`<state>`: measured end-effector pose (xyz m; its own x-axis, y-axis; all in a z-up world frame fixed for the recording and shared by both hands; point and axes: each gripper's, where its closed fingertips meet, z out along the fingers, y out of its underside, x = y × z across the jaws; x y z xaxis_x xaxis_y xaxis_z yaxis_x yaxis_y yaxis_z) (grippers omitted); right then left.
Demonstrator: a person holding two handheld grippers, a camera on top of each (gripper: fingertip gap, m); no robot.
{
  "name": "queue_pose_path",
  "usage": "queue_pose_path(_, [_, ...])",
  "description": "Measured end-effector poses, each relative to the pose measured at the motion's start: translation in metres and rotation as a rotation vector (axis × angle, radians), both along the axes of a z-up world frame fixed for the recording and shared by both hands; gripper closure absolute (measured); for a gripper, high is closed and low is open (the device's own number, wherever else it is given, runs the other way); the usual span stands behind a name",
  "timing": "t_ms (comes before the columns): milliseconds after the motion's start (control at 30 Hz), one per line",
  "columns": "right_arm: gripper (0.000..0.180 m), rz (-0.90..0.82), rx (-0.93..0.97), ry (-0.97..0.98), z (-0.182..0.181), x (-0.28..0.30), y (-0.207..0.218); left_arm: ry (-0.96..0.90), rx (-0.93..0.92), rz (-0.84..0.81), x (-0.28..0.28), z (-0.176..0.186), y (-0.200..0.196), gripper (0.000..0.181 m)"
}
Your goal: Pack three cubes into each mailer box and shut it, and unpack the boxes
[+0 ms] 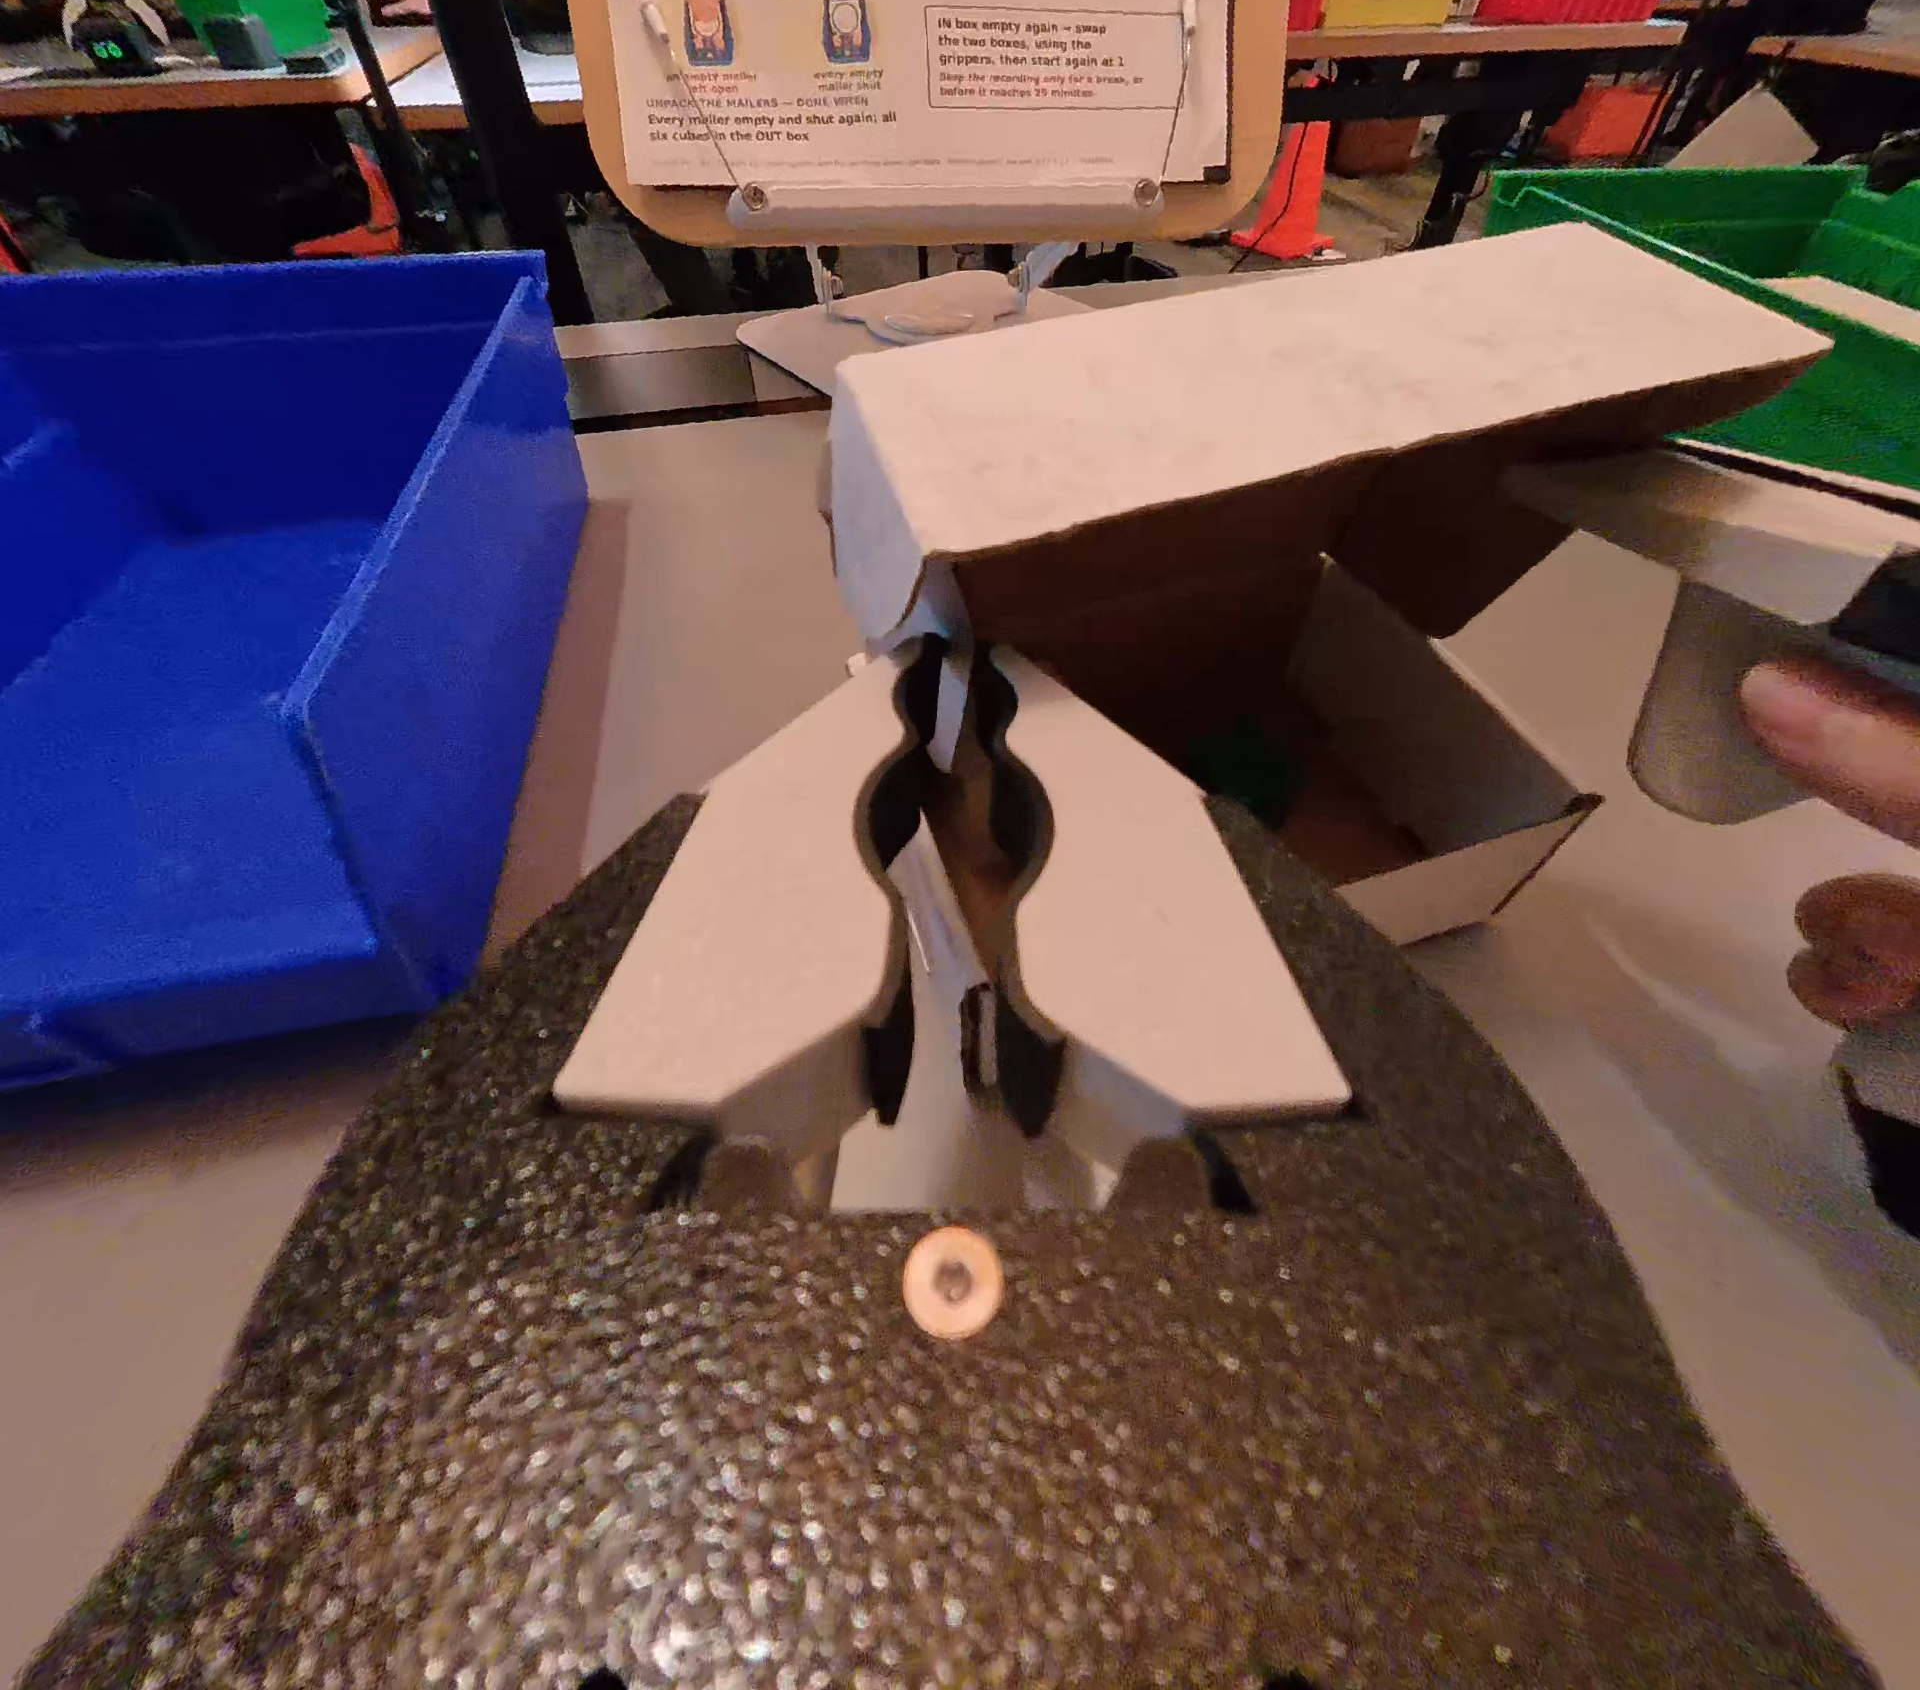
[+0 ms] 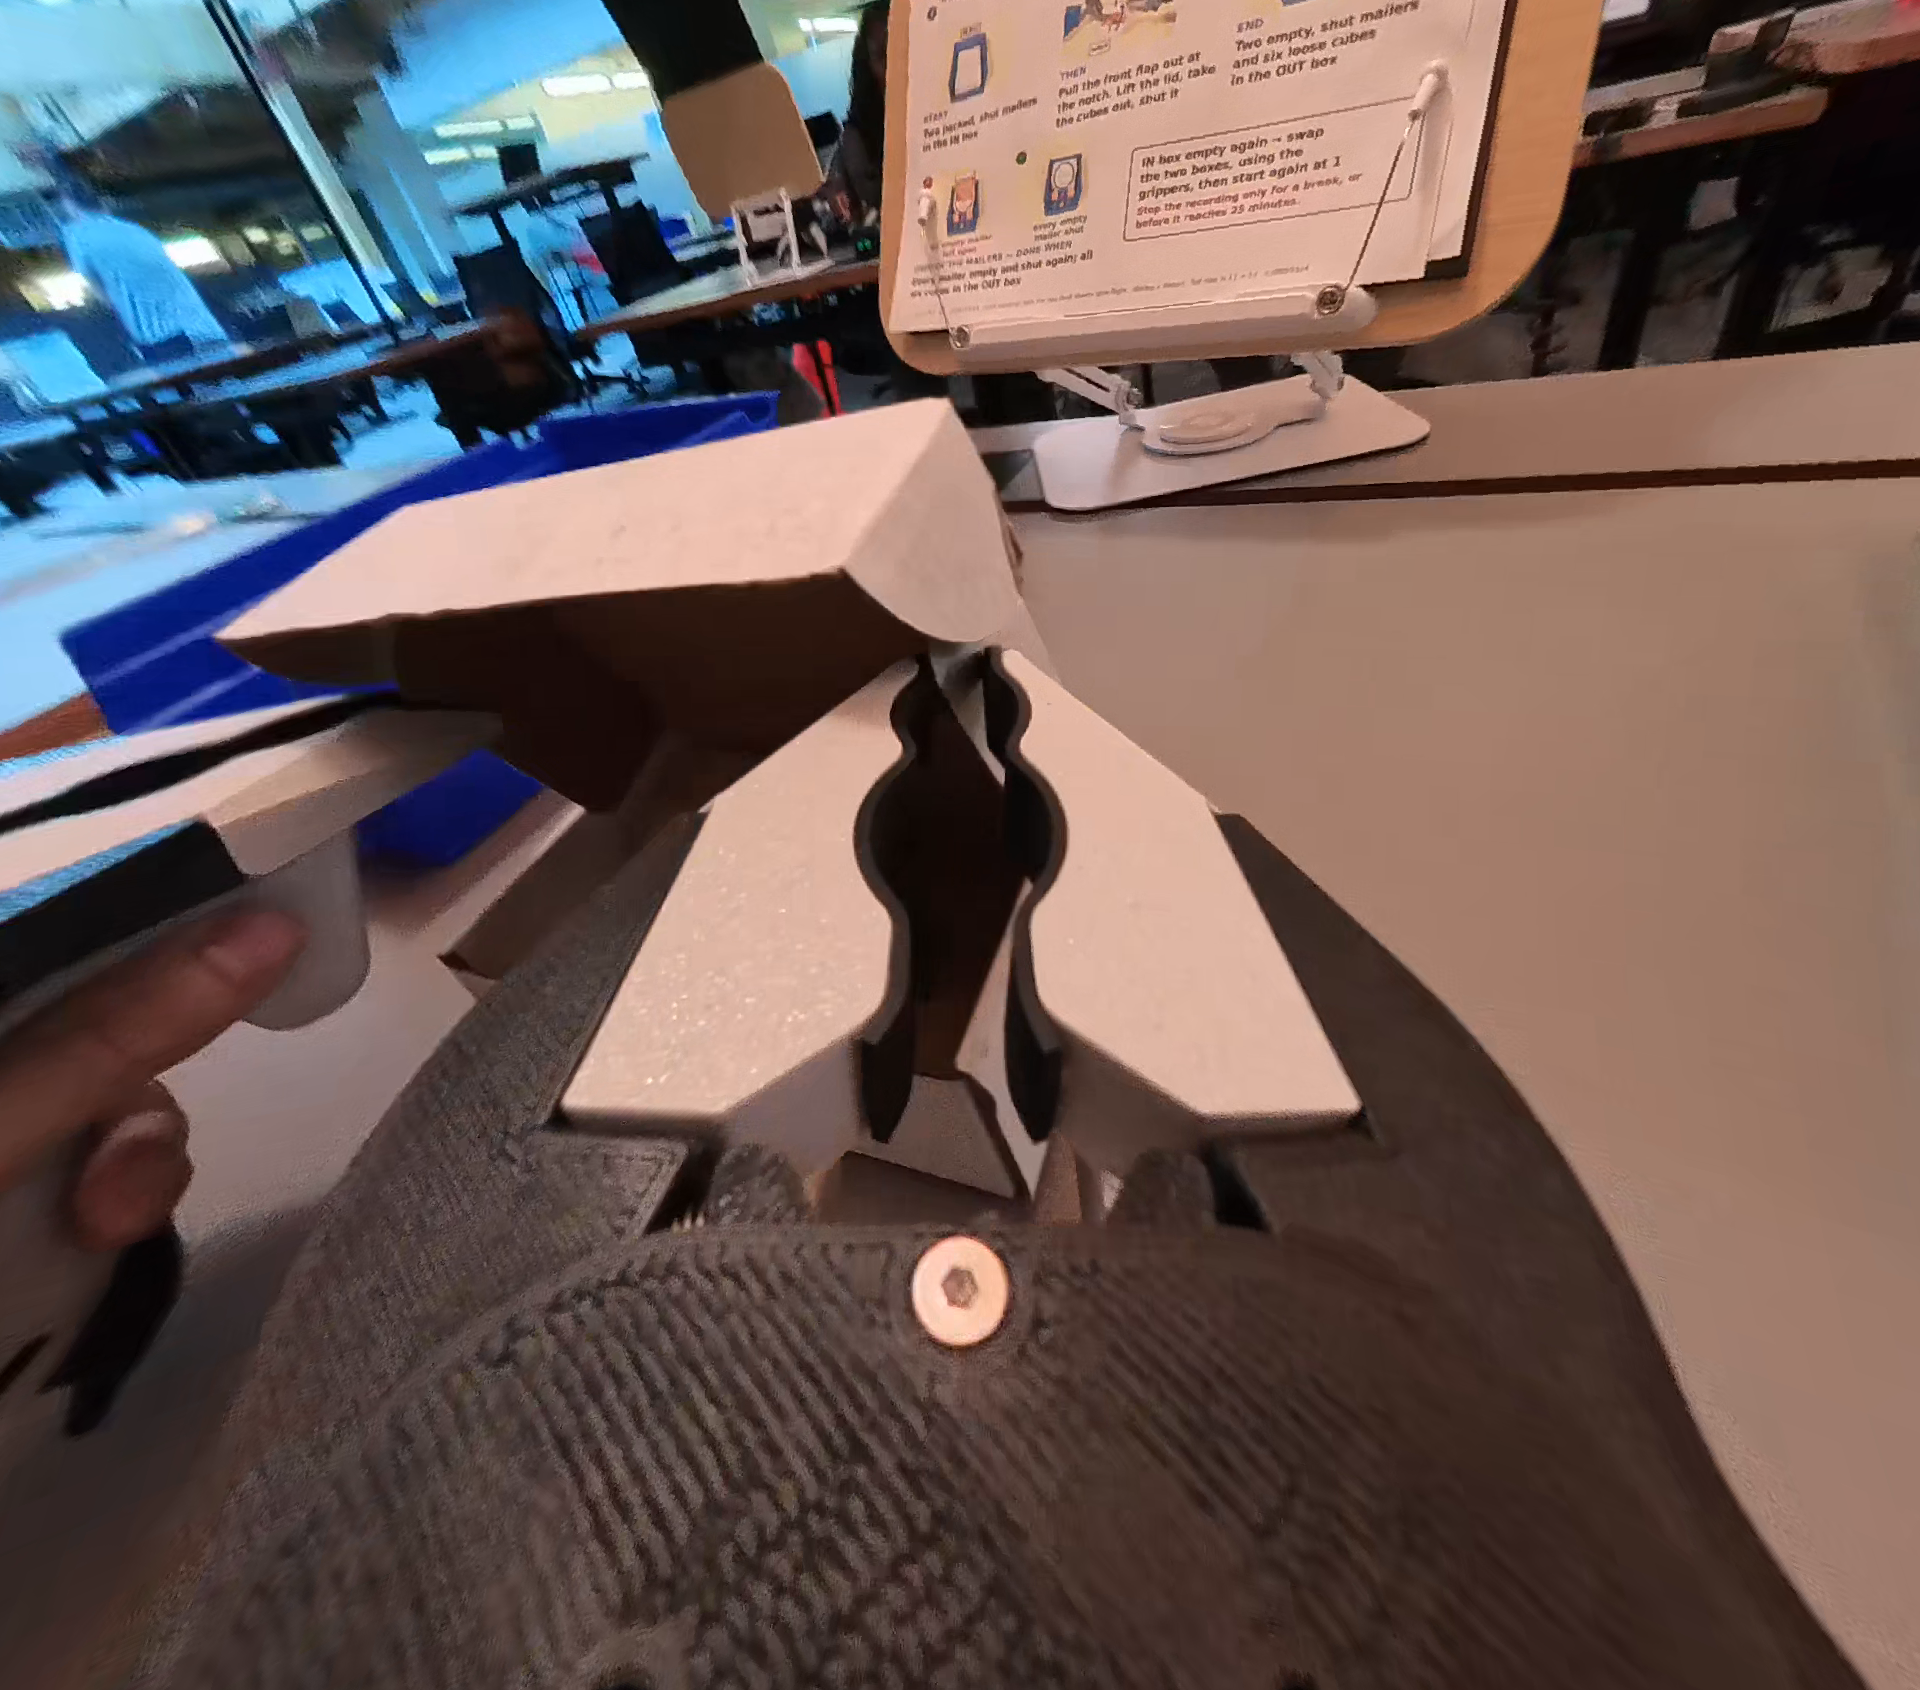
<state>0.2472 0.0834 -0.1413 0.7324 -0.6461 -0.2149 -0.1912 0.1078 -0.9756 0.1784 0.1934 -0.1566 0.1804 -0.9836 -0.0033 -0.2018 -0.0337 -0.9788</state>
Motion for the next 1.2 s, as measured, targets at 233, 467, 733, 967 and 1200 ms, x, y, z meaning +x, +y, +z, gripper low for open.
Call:
queue_pose_path(233, [0.172, -0.022, -0.143, -0.072, -0.003, -0.005, 0.008, 0.076, 0.008, -0.015, 0.0, -0.002, -0.001, 0.177])
queue_pose_path(467, [0.175, 0.045, -0.327, -0.12, -0.031, -0.016, -0.011, 0.148, 0.157, -0.045, -0.024, -0.026, -0.012, 0.181])
queue_pose_path(733, [0.119, -0.24, -0.75, -0.959, 0.014, -0.045, -0.031, 0.164, 0.207, -0.108, -0.041, -0.04, -0.022, 0.172])
queue_pose_path(967, [0.165, -0.161, -0.949, -1.154, 0.005, -0.042, -0.002, 0.185, 0.208, -0.17, -0.051, -0.04, -0.024, 0.17])
queue_pose_path(1200, [0.179, 0.068, -1.036, -1.016, -0.019, -0.058, -0.01, 0.238, 0.184, -0.328, -0.071, -0.035, -0.035, 0.173])
